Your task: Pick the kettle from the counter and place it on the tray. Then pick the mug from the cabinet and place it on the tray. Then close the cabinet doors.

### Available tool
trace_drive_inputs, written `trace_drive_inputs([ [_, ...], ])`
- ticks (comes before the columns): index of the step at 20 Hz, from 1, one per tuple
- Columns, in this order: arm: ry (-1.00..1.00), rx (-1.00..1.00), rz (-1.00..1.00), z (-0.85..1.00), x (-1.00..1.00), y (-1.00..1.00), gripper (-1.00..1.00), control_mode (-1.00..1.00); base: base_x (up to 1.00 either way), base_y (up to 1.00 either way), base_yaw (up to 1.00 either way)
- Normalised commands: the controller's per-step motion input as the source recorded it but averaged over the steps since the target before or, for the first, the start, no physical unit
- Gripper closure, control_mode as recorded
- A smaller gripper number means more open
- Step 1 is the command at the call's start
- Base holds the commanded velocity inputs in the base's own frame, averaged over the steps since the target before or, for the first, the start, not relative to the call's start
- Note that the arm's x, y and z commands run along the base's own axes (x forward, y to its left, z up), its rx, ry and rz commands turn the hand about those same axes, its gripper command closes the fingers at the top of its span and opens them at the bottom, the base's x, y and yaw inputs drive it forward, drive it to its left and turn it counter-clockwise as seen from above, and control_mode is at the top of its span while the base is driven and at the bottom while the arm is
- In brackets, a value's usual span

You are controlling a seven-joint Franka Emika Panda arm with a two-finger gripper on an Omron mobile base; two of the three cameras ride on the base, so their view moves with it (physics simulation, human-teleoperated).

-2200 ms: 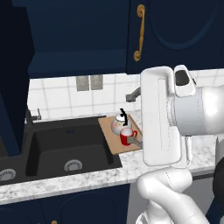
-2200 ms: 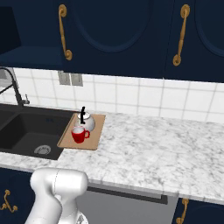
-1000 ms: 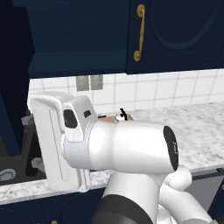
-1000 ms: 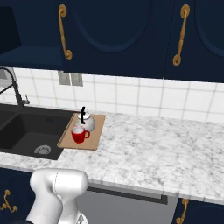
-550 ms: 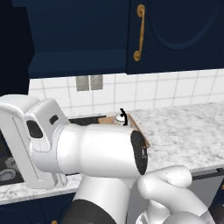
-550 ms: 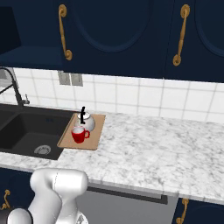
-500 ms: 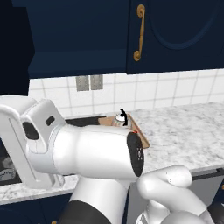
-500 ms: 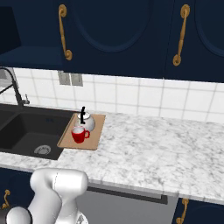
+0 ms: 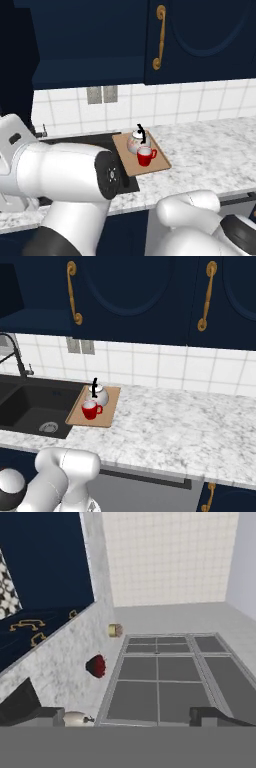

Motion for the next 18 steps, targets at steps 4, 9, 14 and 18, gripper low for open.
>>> trace_drive_inputs([
  [4, 0.0, 0.0, -0.14, -0.09, 0.3, 0.44, -1.0, -1.0, 0.0, 0.0, 0.0],
  [9, 0.02, 0.0, -0.18, -0.16, 0.36, 0.31, -1.0, -1.0, 0.0, 0.0, 0.0],
  [14, 0.07, 0.0, -0.17, -0.26, 0.31, 0.05, -1.0, -1.0, 0.0, 0.0, 0.0],
  [18, 0.07, 0.0, -0.14, -0.21, 0.33, 0.0, -1.0, -1.0, 0.0, 0.0, 0.0],
])
